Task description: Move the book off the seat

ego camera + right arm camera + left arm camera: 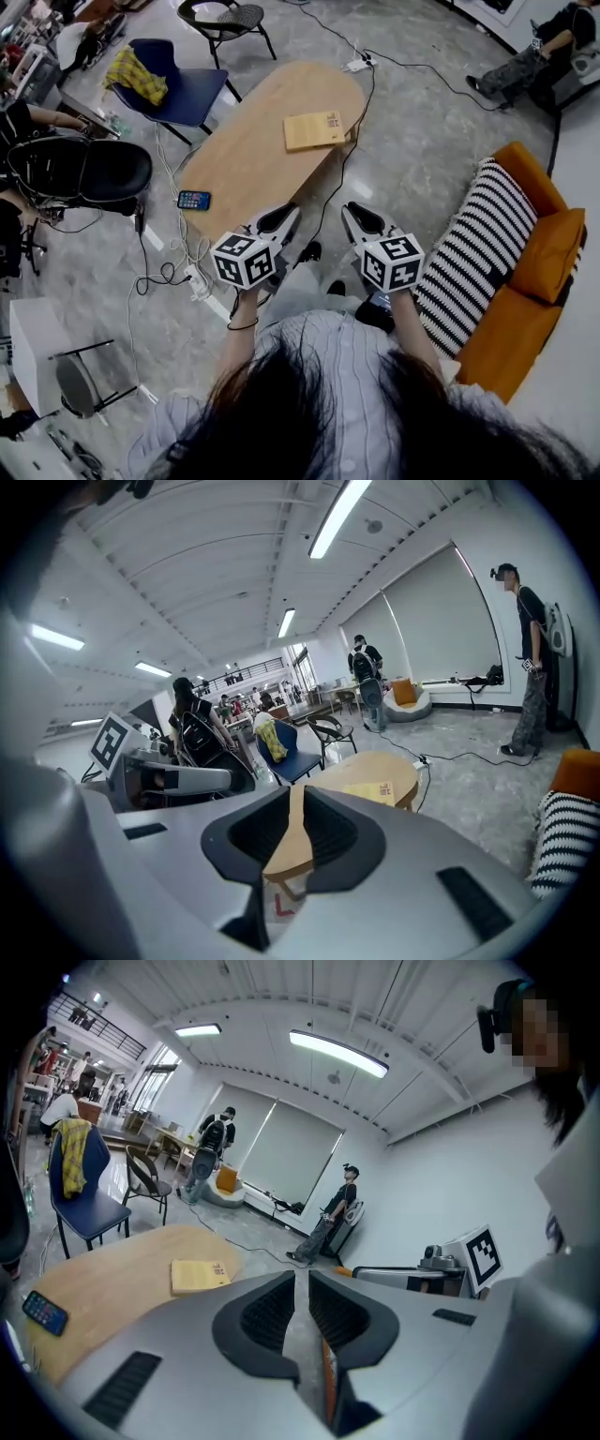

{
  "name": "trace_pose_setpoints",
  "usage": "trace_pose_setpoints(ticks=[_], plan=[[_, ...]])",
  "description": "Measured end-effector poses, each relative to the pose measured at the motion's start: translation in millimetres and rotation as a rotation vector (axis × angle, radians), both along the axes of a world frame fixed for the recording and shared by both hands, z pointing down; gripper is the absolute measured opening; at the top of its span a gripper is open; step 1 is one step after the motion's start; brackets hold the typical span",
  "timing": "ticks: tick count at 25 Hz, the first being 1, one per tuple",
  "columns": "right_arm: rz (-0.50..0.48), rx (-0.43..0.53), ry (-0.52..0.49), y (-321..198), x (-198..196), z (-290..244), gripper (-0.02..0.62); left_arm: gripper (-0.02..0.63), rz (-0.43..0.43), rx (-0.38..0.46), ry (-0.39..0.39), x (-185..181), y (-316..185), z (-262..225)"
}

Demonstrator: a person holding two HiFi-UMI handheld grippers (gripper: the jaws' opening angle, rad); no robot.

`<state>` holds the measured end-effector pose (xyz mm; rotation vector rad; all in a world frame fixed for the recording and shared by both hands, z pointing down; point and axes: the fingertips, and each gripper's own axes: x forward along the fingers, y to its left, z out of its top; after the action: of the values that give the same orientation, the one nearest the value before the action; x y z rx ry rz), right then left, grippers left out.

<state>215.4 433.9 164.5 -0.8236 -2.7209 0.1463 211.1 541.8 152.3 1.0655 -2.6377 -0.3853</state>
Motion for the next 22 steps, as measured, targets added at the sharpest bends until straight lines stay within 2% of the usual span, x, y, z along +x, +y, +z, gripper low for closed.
trace_pose_setpoints(ticks=[4,8,22], plan=[[0.001,0.004,-0.006,-7.5,16.8,3.5,0.055,0.057,0.010,-0.028,-0.013,19.3,-8.8,4.7],[-0.007,-0.015,-0.004,-14.0,29.8,-2.3,0.055,0.057,0.014,-0.013,-0.014,29.8,-13.7,6.9],[0.041,-0.030,-0.045,-34.6,46.0,-17.6,0.055,0.057,0.047,-0.038,-0.045,45.1,-27.1,2.1]])
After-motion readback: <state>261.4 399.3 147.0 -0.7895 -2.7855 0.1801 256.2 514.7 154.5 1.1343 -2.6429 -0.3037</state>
